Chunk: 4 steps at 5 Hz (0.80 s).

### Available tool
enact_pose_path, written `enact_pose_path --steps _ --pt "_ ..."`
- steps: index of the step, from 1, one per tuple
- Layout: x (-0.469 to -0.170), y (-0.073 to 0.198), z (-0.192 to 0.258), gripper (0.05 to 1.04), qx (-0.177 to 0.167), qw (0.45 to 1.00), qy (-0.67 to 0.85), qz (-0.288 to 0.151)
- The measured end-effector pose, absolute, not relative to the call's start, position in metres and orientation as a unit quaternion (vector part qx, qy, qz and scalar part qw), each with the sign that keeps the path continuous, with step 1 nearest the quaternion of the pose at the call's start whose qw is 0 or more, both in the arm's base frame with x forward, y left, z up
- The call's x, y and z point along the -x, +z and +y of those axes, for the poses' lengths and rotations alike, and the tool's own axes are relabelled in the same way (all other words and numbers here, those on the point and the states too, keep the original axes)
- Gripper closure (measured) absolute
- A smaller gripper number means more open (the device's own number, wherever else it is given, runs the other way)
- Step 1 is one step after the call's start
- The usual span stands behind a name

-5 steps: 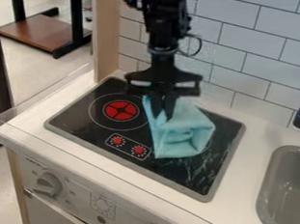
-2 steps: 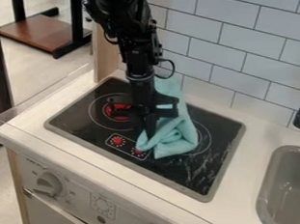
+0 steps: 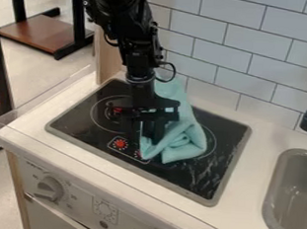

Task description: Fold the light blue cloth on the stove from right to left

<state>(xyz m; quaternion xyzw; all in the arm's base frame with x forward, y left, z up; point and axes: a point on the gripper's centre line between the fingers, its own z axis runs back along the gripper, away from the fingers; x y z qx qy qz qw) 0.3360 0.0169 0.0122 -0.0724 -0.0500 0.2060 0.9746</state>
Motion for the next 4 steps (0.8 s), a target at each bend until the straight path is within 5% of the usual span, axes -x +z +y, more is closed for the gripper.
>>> enact_pose_path --steps 1,4 --pt "-0.335 0.014 0.020 0.073 0.081 0.971 0.219 -0.043" --pt "-0.338 0.050 0.024 0.085 0.107 0.965 0.230 -0.074"
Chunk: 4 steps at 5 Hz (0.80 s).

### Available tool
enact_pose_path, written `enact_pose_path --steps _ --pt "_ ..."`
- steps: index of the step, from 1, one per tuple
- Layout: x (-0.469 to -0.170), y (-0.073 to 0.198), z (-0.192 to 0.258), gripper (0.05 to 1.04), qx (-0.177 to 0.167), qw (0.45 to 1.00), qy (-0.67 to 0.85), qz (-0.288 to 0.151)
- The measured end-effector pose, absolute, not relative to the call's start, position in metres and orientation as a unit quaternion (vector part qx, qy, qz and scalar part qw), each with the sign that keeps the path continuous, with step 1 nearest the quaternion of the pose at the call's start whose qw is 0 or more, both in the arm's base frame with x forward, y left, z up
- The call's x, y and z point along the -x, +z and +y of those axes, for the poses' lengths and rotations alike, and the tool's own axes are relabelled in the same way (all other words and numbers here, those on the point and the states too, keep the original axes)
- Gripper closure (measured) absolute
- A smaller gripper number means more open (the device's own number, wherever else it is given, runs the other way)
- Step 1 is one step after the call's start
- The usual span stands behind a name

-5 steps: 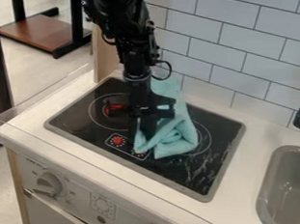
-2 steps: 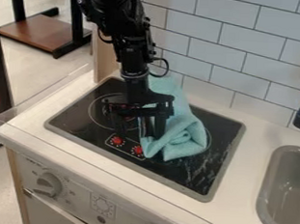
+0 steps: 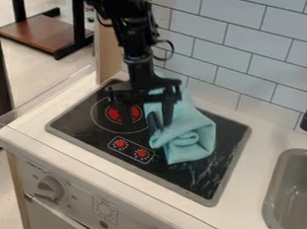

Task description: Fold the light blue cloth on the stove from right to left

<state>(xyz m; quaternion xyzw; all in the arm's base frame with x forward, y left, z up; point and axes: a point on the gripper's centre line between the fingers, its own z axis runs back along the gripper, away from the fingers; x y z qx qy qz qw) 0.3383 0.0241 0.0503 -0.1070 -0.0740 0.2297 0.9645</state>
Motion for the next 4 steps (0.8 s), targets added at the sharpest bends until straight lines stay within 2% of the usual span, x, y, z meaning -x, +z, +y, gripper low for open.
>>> enact_pose_path --steps 2,4 --pt "-0.337 0.100 0.028 0.085 0.129 0.957 0.228 -0.125" --pt "-0.334 0.112 0.029 0.085 0.130 0.958 0.218 -0.136"
